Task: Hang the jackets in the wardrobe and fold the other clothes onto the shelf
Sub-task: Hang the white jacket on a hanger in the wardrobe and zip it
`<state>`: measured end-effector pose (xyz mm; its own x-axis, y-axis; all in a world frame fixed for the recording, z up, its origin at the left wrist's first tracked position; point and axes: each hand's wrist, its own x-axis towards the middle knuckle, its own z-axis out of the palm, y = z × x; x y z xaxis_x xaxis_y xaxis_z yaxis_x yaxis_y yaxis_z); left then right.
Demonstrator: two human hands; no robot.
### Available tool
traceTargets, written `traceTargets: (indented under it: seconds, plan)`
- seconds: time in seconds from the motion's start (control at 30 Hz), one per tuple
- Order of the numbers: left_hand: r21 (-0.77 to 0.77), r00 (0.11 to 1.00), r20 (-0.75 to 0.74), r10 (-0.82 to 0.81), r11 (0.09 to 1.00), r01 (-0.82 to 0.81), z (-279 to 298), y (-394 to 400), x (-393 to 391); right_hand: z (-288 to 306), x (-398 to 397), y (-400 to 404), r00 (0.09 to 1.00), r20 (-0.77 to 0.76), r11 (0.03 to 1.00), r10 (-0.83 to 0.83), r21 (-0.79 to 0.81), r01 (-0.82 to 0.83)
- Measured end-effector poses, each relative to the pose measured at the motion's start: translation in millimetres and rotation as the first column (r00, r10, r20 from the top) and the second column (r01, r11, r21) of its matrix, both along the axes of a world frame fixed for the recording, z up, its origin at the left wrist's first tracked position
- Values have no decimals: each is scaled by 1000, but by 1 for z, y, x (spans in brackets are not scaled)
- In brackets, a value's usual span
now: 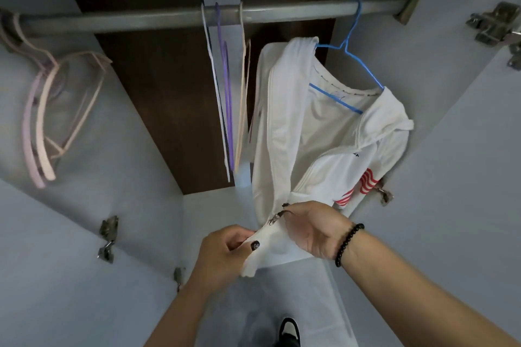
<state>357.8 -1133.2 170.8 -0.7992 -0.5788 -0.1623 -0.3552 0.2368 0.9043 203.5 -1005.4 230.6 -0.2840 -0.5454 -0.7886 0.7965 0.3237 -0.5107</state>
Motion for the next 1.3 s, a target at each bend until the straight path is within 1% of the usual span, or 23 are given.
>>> traceTargets:
  seconds: [0.13, 0.27, 0.43, 0.53, 0.6, 0.63, 0.7, 0.77, 0.83, 0.9, 0.97, 1.07, 1.13, 1.3]
  plan:
    - [10, 998, 22, 66, 998, -67, -9, -4, -11, -5, -34, -6, 997, 49, 998, -61, -32, 62]
    - [10, 994, 20, 110, 994, -110, -13, -7, -22, -1, -65, -12, 996, 72, 997, -55, -49, 59]
    - [2, 993, 17, 117, 993, -117, -13, -3, -36, 16, -100, -7, 998, 55, 996, -41, -82, 45]
    - [-44, 992, 92, 89, 995, -85, -14, -1, -49, 15, -107, -4, 998, 48, 996, -39, -84, 43]
    - [-109, 982, 184, 44, 994, -24, -13, 3, -63, 12, -107, -3, 999, 16, 996, -46, -71, 47]
    - [-131, 980, 198, 31, 991, -5, -10, 6, -72, 11, -108, -3, 998, -11, 996, -55, -67, 54]
    - [-129, 992, 126, 15, 992, 1, -2, 14, -94, 10, -109, -1, 997, -59, 996, -58, -65, 54]
    - [-141, 999, 33, -1, 990, 6, 8, 20, -118, 11, -108, 1, 997, -80, 998, -17, -61, 13]
    - [-232, 999, 7, -47, 972, 48, 18, 23, -138, 10, -105, 4, 997, -70, 998, 33, -49, -37]
    - [-331, 993, 63, -98, 937, 114, 26, 22, -150, 10, -106, 6, 999, -29, 999, 34, -38, -35]
    - [-393, 980, 136, -148, 900, 190, 29, 18, -156, 10, -111, 8, 999, 29, 999, -15, -30, 16]
    - [-486, 939, 262, -222, 810, 327, 29, 19, -159, 6, -115, 8, 992, 97, 997, -78, -11, 79]
    - [-493, 914, 329, -239, 782, 381, 27, 19, -160, 1, -113, 3, 988, 117, 995, -100, 5, 100]
    - [-477, 875, 424, -233, 764, 435, 29, 0, -155, 1, -113, -20, 963, 189, 980, -191, -19, 198]
